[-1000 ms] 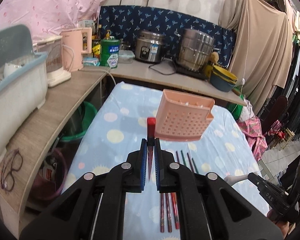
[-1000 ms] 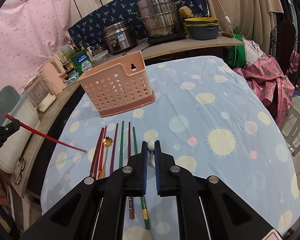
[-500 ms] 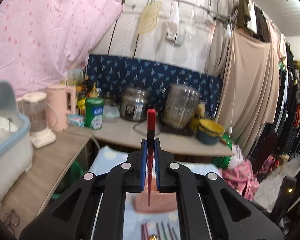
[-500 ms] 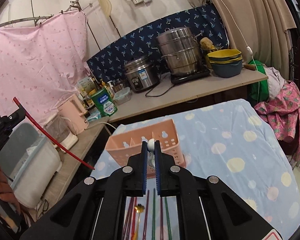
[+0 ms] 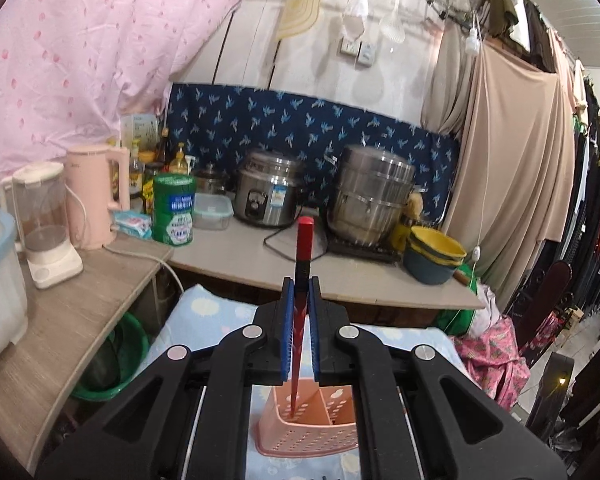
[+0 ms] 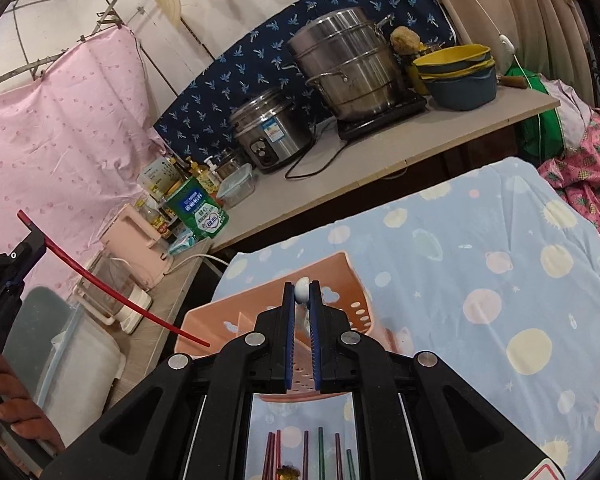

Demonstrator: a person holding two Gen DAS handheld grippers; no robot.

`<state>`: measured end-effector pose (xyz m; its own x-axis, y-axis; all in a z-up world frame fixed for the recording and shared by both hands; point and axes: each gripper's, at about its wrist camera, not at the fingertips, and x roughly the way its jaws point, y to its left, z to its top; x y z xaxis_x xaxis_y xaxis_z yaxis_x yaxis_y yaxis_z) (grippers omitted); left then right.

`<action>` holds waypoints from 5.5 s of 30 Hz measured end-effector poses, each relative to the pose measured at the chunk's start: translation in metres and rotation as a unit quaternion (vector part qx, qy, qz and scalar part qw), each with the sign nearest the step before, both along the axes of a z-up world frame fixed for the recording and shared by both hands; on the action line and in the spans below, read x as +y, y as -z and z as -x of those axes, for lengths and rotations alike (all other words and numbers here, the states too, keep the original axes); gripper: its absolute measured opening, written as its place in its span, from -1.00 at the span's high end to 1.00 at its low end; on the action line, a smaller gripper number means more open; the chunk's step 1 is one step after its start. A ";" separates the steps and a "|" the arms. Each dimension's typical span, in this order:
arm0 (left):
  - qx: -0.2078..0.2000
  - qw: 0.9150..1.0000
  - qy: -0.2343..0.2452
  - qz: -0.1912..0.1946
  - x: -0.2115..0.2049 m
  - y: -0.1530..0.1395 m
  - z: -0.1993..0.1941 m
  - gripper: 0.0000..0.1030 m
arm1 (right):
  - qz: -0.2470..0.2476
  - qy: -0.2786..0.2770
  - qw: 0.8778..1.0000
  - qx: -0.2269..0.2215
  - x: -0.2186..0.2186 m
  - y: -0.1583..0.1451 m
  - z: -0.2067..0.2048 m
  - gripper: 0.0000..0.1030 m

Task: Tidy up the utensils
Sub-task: 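Lower both held utensils into the pink holder and open both grippers, then move both open grippers back over the remaining chopsticks, then grasp a dark red chopstick with the left gripper while the right gripper grasps a green chopstick, then lift both chopsticks and insert them upright into the pink holder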

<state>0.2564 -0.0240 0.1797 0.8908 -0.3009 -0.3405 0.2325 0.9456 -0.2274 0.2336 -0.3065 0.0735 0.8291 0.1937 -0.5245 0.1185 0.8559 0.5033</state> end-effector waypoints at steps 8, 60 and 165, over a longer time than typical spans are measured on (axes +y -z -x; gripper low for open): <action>0.030 0.999 -0.005 -0.020 -0.005 0.028 -0.009 0.39 | 0.014 0.015 1.000 -0.001 -0.001 0.010 0.003 0.64; 0.255 0.957 0.007 -0.137 0.035 0.232 0.208 -0.28 | 0.136 -0.023 0.975 0.176 0.087 0.136 0.252 0.25; 0.046 0.997 0.001 -0.055 0.039 0.049 0.167 0.87 | 0.101 0.052 0.990 -0.079 0.033 -0.043 0.242 0.87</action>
